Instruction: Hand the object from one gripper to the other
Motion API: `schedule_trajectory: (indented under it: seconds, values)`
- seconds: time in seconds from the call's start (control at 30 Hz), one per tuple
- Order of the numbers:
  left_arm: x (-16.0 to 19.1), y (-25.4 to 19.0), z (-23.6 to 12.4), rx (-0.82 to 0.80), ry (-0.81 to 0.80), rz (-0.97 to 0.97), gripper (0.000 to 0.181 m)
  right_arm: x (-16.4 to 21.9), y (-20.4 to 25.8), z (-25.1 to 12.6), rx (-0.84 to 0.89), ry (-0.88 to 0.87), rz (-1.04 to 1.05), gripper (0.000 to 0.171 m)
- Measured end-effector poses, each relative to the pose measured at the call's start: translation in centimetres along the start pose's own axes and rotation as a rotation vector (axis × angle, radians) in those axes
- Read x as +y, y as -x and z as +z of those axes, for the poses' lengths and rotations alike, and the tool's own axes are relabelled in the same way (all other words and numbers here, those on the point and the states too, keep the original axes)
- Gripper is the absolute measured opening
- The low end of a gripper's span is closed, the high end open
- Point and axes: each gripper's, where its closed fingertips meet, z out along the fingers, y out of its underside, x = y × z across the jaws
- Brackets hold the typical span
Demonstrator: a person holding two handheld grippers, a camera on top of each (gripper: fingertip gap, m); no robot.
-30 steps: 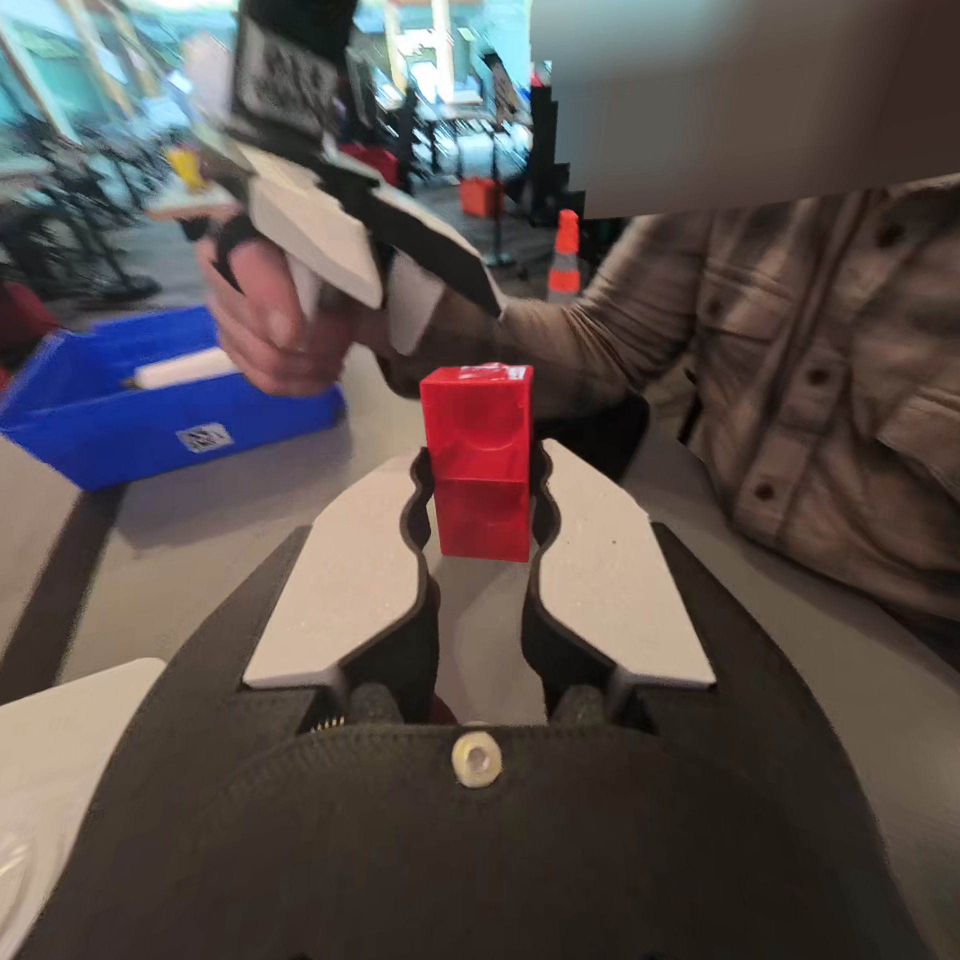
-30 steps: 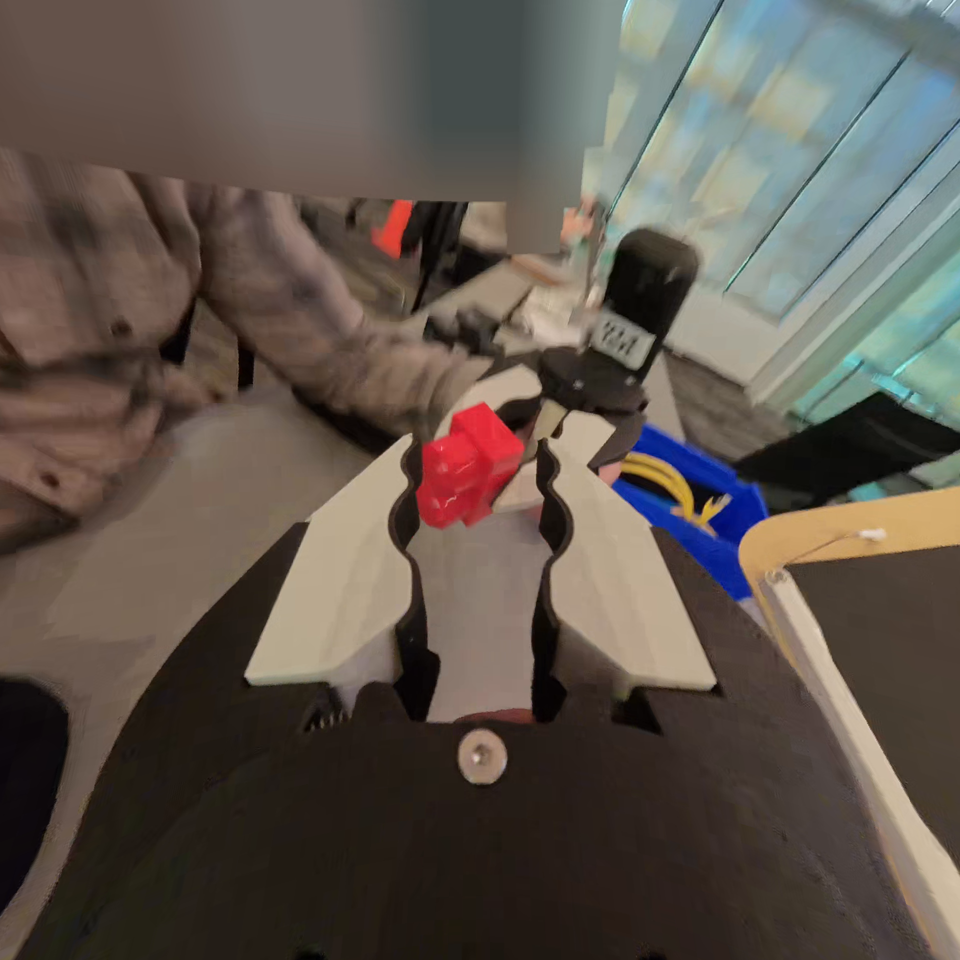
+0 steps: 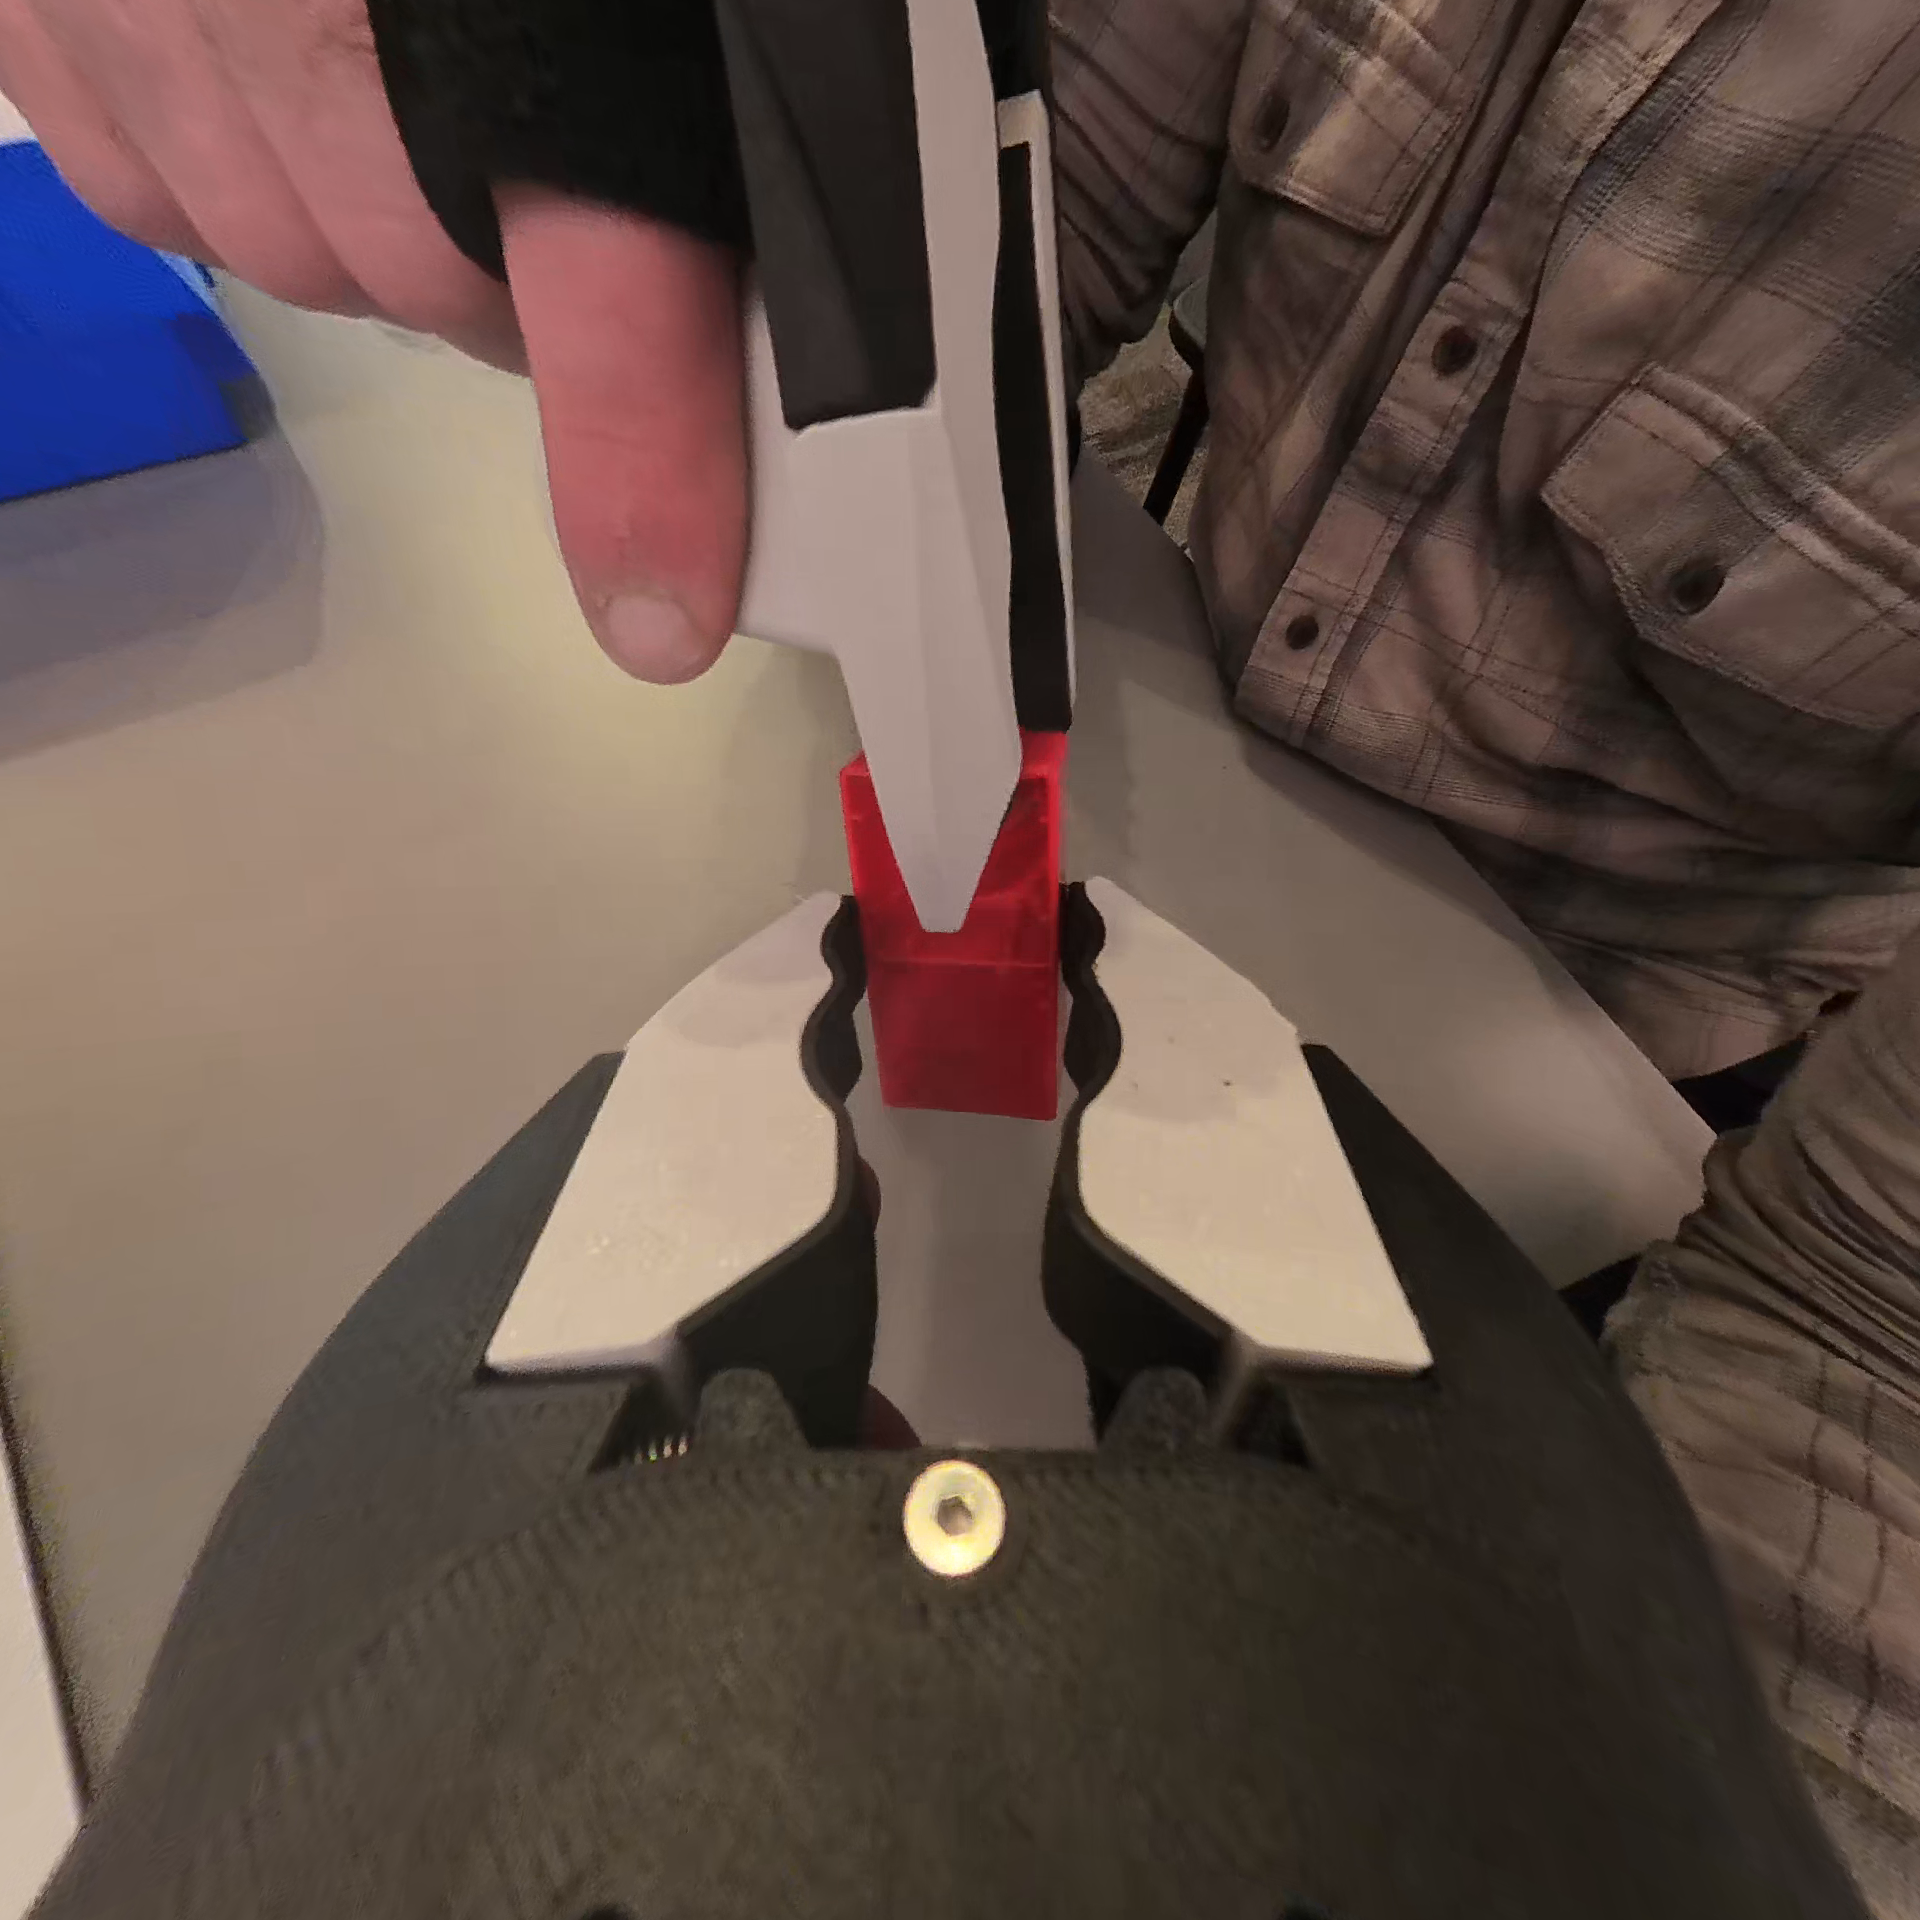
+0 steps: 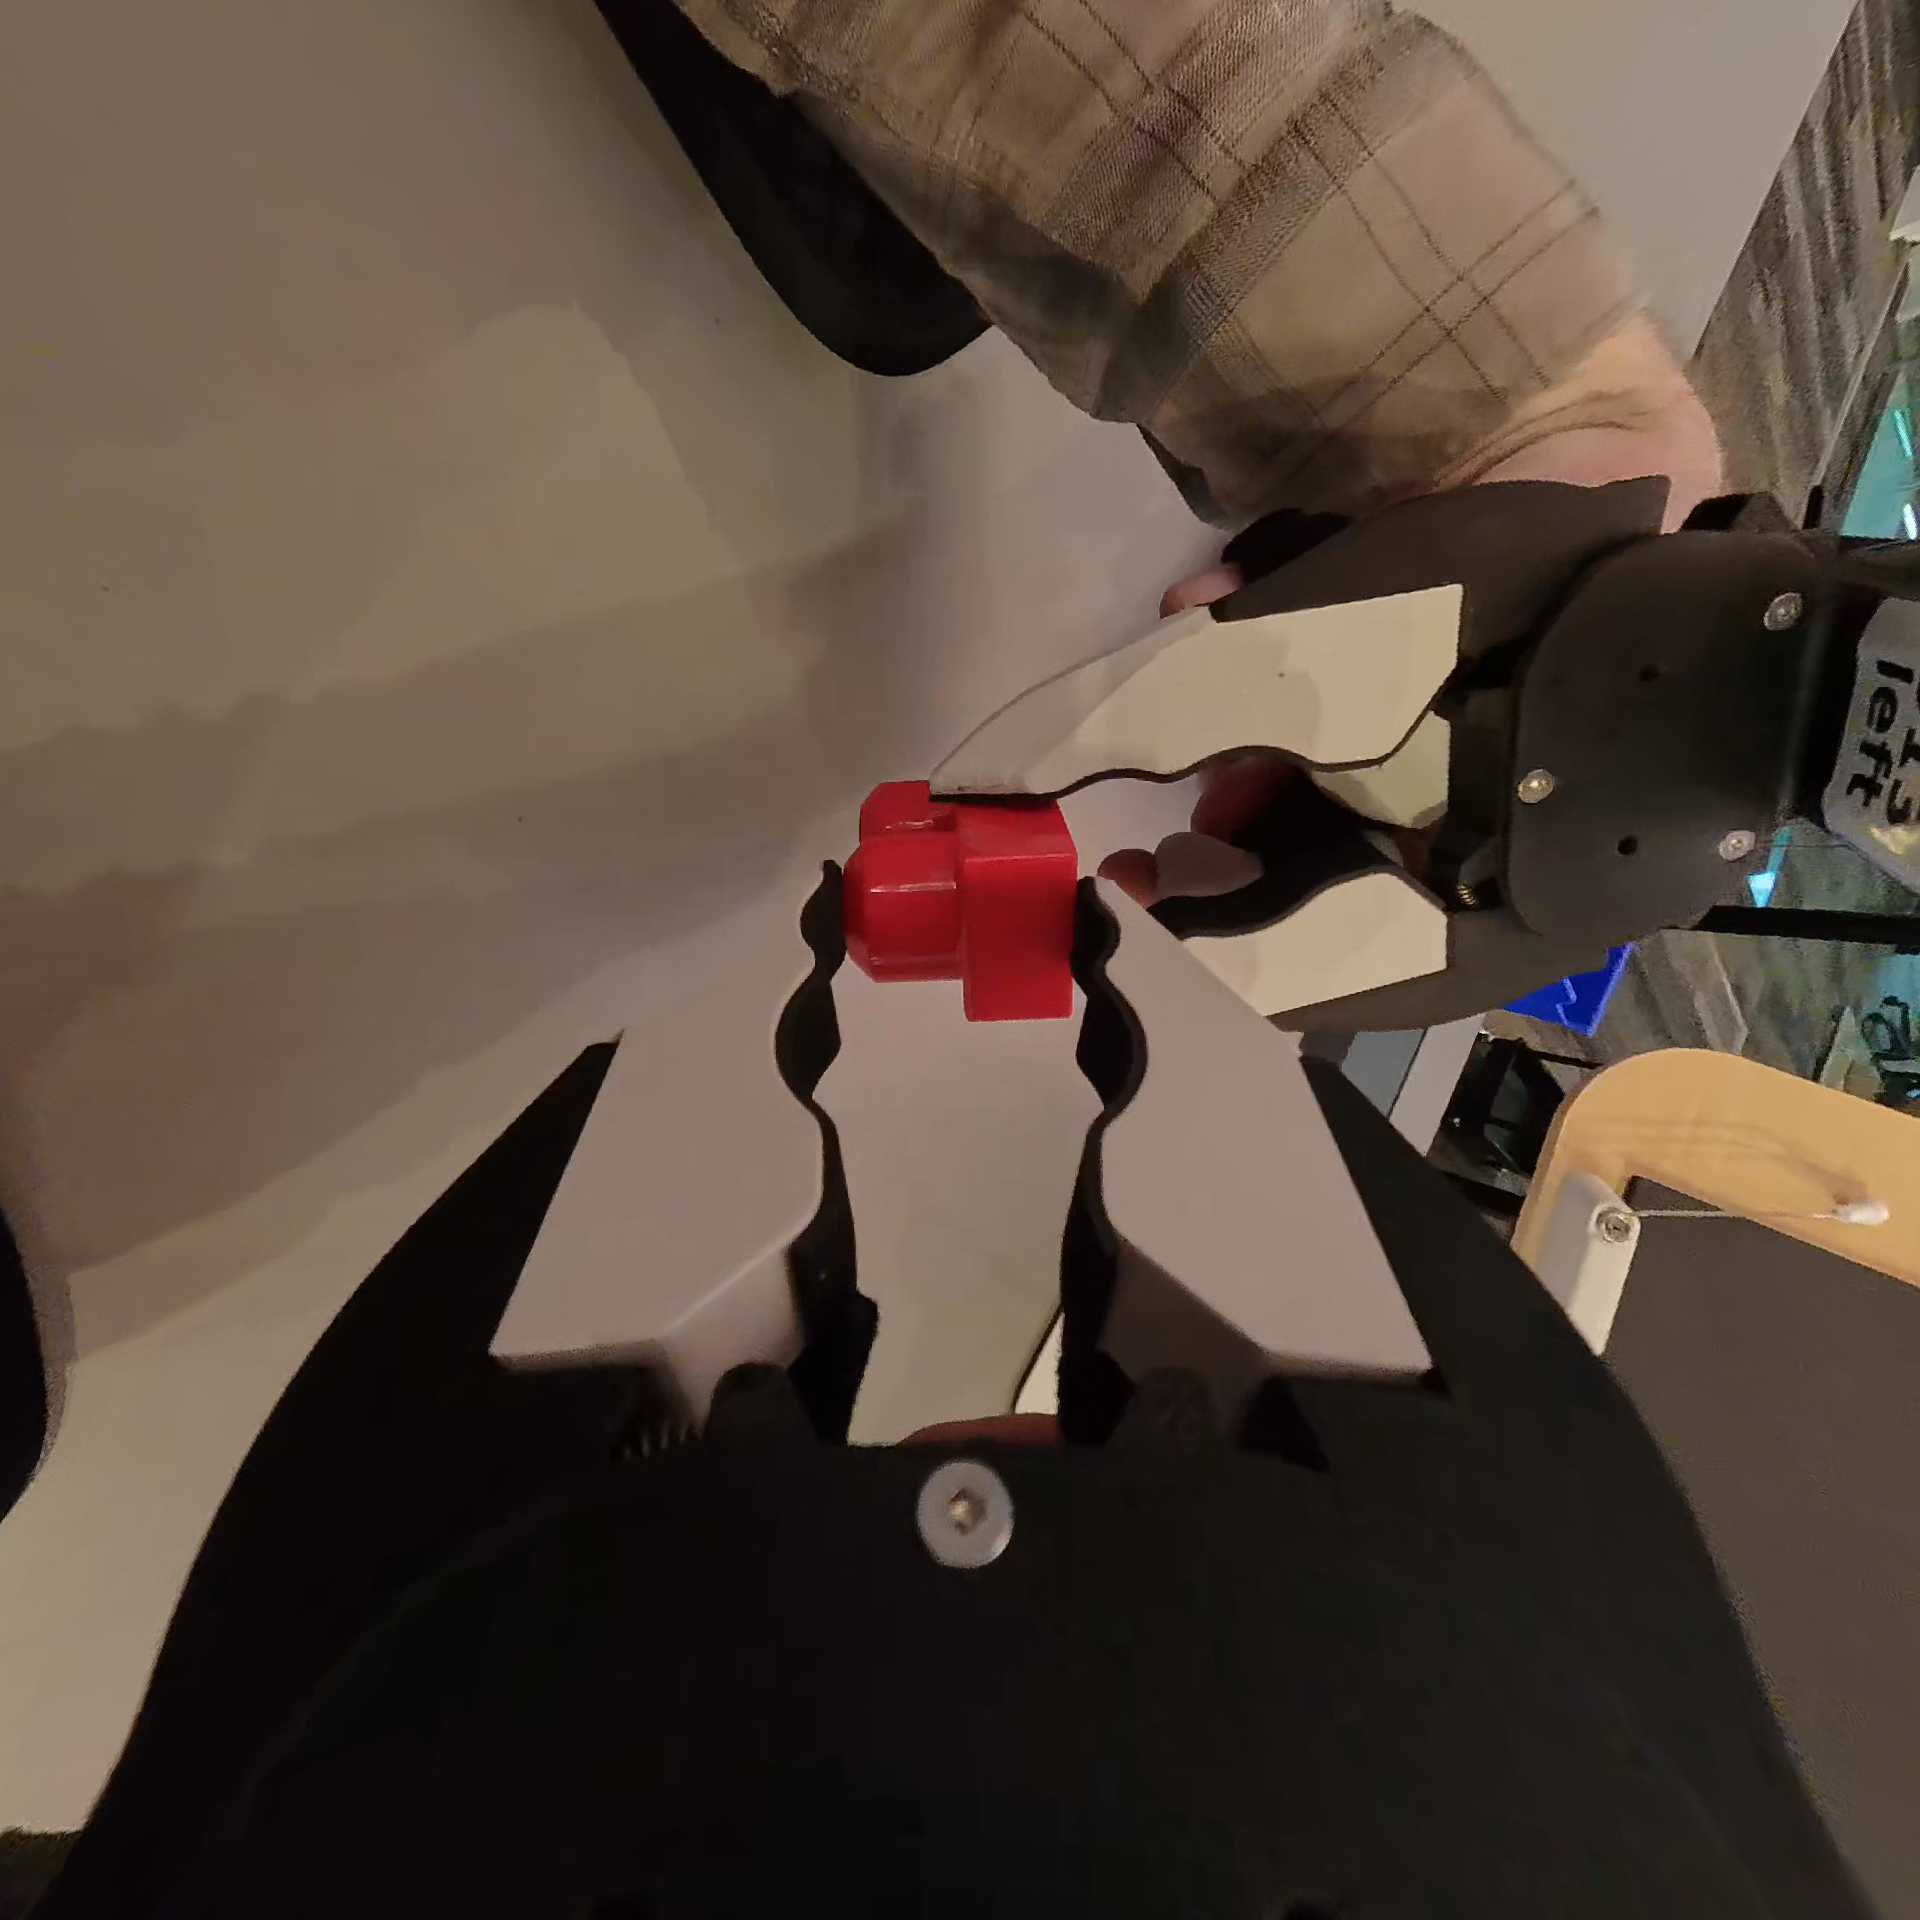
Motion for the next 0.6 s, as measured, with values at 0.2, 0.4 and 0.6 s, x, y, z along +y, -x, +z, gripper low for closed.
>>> schedule_trajectory:
  seconds: [0.2,0.4,0.6]
  values:
    - [0.2,-0.5,0.4,0.038,0.013,0.0,0.036,-0.3,0.8,0.3,-0.034,0.024,0.024,0.044]
    - [0.1,-0.5,0.9,0.045,0.024,0.001,0.036,0.0,1.2,1.0,-0.047,0.069,0.002,0.044]
    - [-0.1,-0.6,0.7,0.031,0.026,0.015,0.036,-0.3,1.0,0.9,-0.035,0.067,-0.047,0.04]
